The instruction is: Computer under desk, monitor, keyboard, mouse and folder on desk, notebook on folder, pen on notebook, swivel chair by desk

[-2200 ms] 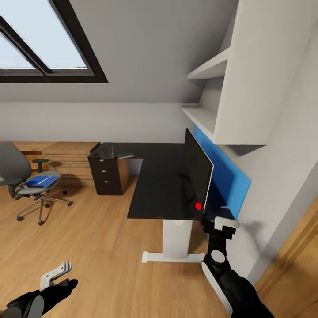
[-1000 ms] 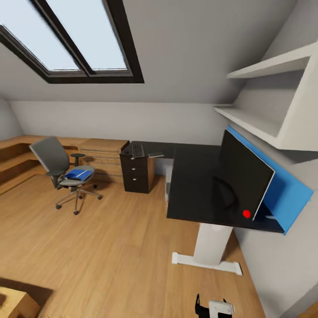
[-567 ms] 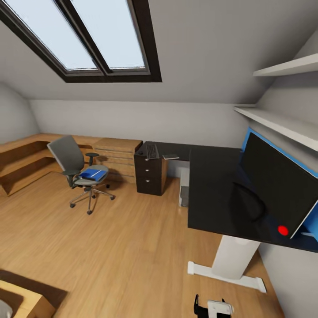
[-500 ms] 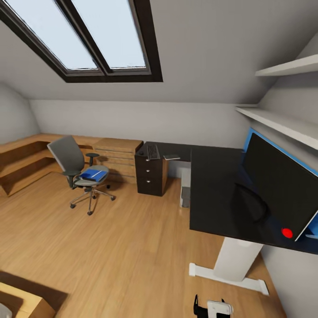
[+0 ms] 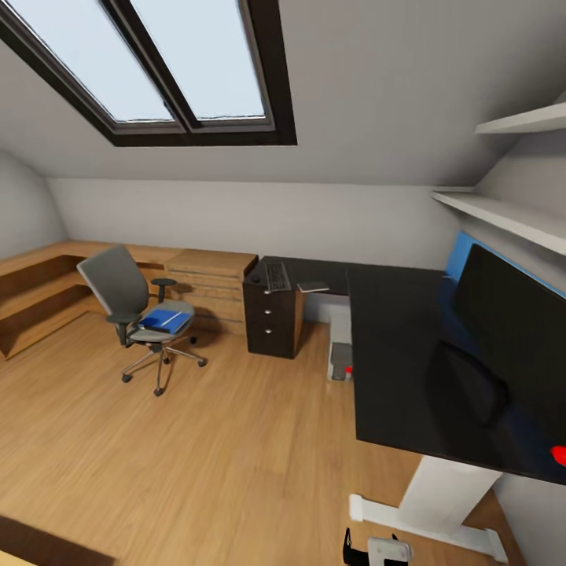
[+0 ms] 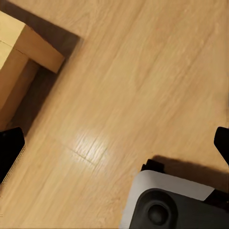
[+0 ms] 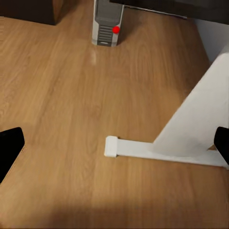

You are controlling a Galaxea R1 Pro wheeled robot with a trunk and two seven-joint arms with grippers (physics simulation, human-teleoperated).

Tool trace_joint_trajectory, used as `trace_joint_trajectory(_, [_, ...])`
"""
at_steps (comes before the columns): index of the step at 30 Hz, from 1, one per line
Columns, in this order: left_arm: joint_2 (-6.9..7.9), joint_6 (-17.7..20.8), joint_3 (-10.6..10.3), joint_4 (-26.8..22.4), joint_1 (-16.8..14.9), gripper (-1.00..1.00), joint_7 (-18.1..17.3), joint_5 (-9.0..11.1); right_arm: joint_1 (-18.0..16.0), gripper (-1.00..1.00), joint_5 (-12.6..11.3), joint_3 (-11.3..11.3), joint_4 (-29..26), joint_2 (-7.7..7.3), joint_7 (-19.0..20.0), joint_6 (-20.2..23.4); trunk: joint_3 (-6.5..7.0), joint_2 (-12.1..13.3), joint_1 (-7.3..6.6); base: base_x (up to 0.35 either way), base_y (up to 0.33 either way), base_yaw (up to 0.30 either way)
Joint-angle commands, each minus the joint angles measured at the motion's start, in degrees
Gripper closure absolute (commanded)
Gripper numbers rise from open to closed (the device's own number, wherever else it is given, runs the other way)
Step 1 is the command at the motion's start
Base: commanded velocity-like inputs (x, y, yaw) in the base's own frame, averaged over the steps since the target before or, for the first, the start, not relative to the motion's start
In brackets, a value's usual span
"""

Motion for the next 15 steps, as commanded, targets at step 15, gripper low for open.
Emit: trace_joint_trajectory(15, [-0.04, -0.29, 0.1, 0.05, -0.08, -1.0, 0.09, -0.32, -0.07, -1.0, -0.5, 0.41, 0.13, -0.02, 4.85, -0.19, -0.12, -0.11, 0.07, 0.3, 0.224, -0.118])
